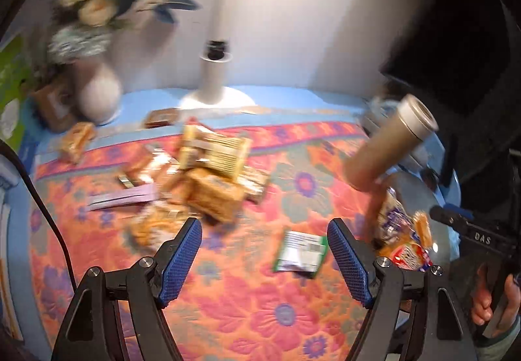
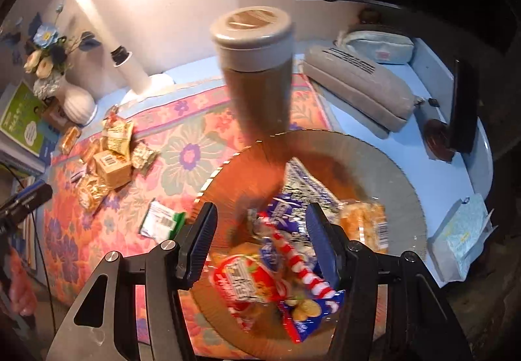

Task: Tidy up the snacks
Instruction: 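Carry both packs to the glass plate and open both grippers, then move left gripper to the square cake while right moves to round cracker bag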

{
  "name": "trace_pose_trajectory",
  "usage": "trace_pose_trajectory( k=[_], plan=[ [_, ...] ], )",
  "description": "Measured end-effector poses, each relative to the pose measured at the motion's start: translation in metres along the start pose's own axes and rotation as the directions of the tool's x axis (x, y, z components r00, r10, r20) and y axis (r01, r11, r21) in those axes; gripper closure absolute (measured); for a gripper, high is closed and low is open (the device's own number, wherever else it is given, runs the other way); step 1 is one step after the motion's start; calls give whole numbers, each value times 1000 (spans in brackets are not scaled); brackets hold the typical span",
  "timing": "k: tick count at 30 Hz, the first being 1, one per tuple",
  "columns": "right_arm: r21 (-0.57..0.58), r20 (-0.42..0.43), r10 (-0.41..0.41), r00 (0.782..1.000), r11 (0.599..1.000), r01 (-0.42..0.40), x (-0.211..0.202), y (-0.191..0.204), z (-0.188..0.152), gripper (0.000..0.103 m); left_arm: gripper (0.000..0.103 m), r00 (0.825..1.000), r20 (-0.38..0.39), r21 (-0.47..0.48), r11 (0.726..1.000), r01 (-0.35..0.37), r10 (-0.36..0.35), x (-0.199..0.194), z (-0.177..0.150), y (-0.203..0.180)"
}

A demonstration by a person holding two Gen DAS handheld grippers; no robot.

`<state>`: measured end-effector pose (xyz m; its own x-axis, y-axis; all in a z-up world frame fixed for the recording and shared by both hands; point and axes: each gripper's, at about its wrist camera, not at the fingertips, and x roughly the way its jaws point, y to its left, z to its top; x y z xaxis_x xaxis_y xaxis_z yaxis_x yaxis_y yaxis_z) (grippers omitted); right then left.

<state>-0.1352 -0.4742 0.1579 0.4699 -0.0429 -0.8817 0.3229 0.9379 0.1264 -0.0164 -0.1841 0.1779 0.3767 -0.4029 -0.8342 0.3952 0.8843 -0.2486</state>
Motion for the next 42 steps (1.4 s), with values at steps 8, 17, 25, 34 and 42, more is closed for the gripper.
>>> trace_pose_trajectory(
  k=[8,17,25,34,42],
  plan=[
    [-65,16,41,999,997,-40,0,51,0,47,26,993,49,-154,983,-101,109,-37,-6,87],
    [-106,-1,73,997,992,-73,6,103,-8,47,25,987,59,-189,973,-136,149,-54,-15,132],
    [-34,-59,173,983,984,-175,26,142,-14,46,25,982,57,-135,976,-171,180,-56,-12,168],
    [116,-205,360,910,932,-342,88,224,-27,42,14,994,11,-118,987,-109,111,-27,12,232],
    [297,-245,349,905,915,-273,139,269,-10,39,14,999,-33,-119,992,-43,39,30,50,275]
  ],
)
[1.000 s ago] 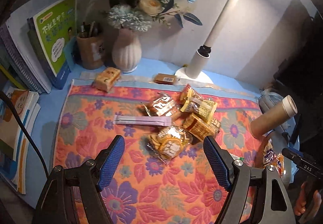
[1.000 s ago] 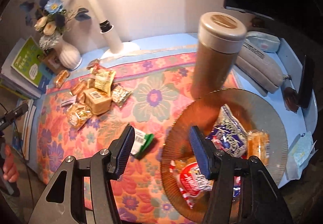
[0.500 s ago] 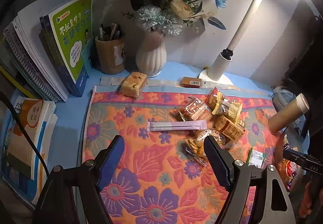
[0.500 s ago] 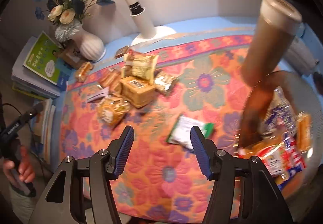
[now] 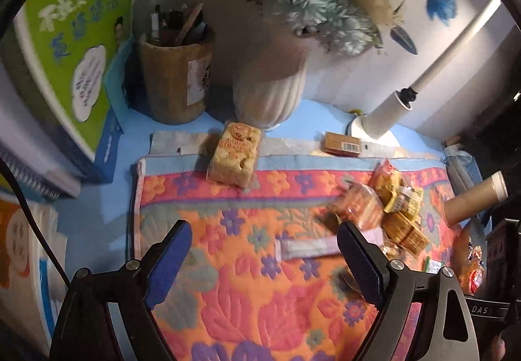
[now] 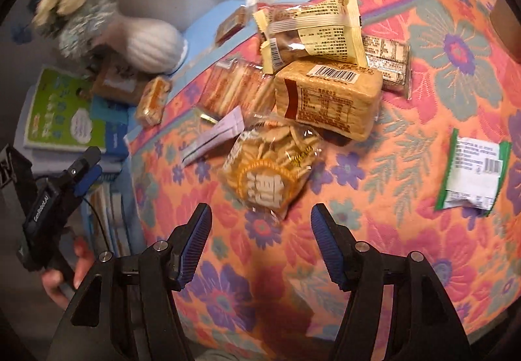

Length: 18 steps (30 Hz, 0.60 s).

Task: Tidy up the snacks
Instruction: 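Move left gripper to the square cake while right moves to round cracker bag, then grasp the square cake with left gripper while right grasps round cracker bag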

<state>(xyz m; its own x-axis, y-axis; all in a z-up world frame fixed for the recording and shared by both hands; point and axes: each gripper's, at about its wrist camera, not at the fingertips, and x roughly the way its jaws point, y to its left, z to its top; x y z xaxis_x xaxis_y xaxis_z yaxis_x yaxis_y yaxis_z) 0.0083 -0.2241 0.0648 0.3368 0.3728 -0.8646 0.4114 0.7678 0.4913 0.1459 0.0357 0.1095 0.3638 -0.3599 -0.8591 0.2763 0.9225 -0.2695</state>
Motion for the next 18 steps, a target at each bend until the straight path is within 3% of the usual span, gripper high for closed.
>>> trace_pose_trajectory(
  k=[10,13,18],
  plan=[
    [133,-37,-33,999,990,38,43,2,9,36,14,998,-41,93,995,-38,42,78,42,4],
    [128,-46,-83,995,988,88,52,5,13,34,14,996,-61,115,992,-55,62,96,47,5],
    [145,-54,-93,994,984,100,63,8,22,28,14,996,-78,113,993,-41,51,112,53,8]
  ],
)
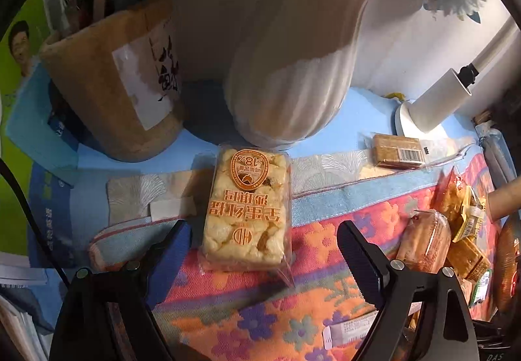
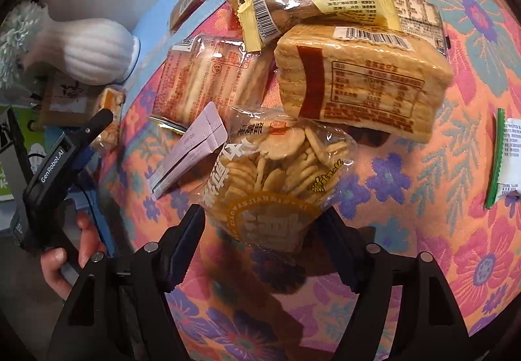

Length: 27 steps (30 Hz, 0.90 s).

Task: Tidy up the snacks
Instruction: 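Grasp the square cake with left gripper while right grasps round cracker bag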

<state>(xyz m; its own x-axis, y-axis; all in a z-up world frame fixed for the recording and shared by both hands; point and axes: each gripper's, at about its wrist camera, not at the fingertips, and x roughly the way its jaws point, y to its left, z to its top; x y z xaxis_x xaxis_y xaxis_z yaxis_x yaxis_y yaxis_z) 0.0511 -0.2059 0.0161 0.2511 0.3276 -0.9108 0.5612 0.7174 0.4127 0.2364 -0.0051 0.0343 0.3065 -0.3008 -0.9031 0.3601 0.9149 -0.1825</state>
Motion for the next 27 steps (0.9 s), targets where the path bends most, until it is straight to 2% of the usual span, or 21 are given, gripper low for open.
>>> trace_pose_trajectory(
  k=[3,6,8,10,11,13,15,18,20,27],
  plan=[
    [30,-16,11,1000,1000,-10,3,2,5,25,14,1000,-8,-5,1000,14,-14,5,3,2],
    [121,-57,87,995,990,-79,2,-9,9,25,14,999,-17,-13,999,31,-32,9,6,4],
    [181,-55,135,989,976,-123,-1,-17,11,25,14,999,-14,-20,999,36,-36,8,6,6],
    [219,-40,150,988,966,-138,-2,-23,13,25,20,999,-12,-21,999,35,-35,8,6,8],
    [227,-34,148,988,964,-136,-2,-25,13,25,26,999,-19,-15,999,32,-32,8,5,7],
    [221,-33,124,992,969,-113,1,-25,16,24,36,999,-34,13,1000,13,-13,10,5,5],
    [211,-22,113,993,972,-106,5,-24,16,24,51,999,-32,48,999,-19,21,10,3,0],
    [159,-2,72,997,985,-71,3,-16,12,36,55,999,-20,70,997,-30,31,6,0,-4],
    [123,4,67,998,990,-67,2,-14,9,38,56,1000,-18,70,997,-24,26,1,-4,-5],
    [13,3,26,1000,1000,-26,-9,-30,-22,40,56,1000,-15,68,997,-21,22,-28,-45,-10]
  ],
)
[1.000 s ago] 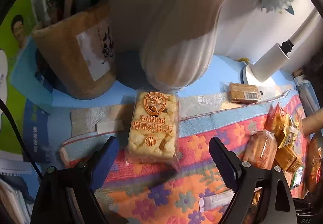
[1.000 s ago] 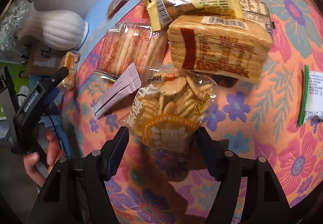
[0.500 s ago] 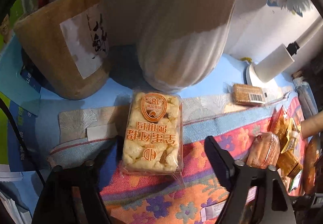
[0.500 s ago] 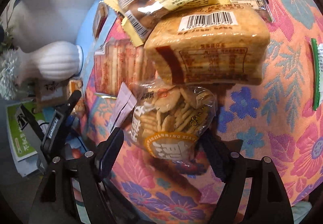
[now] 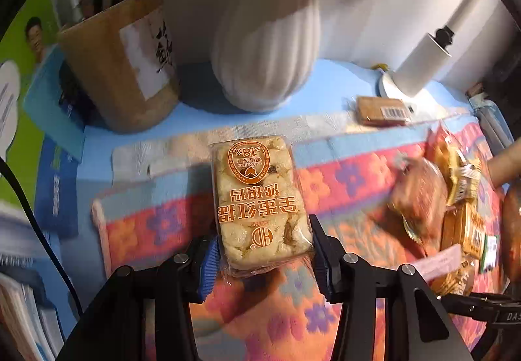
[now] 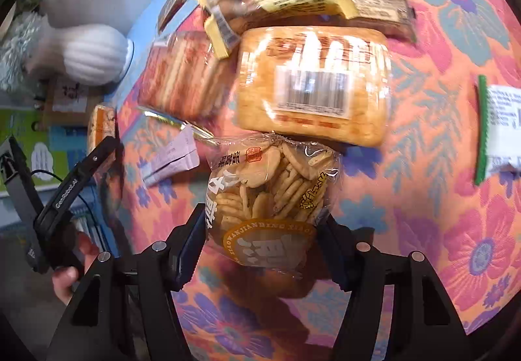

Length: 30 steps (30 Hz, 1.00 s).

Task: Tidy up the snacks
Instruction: 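Grasp the square cake with left gripper while right grasps round cracker bag, then lift both held snacks and carry them toward the glass plate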

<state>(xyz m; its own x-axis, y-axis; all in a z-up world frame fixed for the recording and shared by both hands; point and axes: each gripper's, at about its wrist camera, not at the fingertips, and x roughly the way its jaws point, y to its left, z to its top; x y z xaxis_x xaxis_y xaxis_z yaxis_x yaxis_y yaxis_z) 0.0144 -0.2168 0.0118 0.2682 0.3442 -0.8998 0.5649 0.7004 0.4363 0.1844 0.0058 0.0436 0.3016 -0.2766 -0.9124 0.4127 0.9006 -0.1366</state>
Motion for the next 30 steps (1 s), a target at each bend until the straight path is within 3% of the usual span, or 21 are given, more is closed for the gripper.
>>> trace_pose_trajectory(
  k=[12,23,30],
  plan=[
    [-87,-18,-8,1000,996,7,-22,-26,-50,41,56,999,1,5,999,33,-33,-55,-88,-41],
    [-192,62,20,998,981,-8,-77,-39,-50,41,56,996,66,19,998,52,-53,-94,-92,-101],
    [-234,158,50,986,972,-12,-139,-70,-36,41,56,992,103,36,997,67,-70,-111,-83,-160]
  ],
)
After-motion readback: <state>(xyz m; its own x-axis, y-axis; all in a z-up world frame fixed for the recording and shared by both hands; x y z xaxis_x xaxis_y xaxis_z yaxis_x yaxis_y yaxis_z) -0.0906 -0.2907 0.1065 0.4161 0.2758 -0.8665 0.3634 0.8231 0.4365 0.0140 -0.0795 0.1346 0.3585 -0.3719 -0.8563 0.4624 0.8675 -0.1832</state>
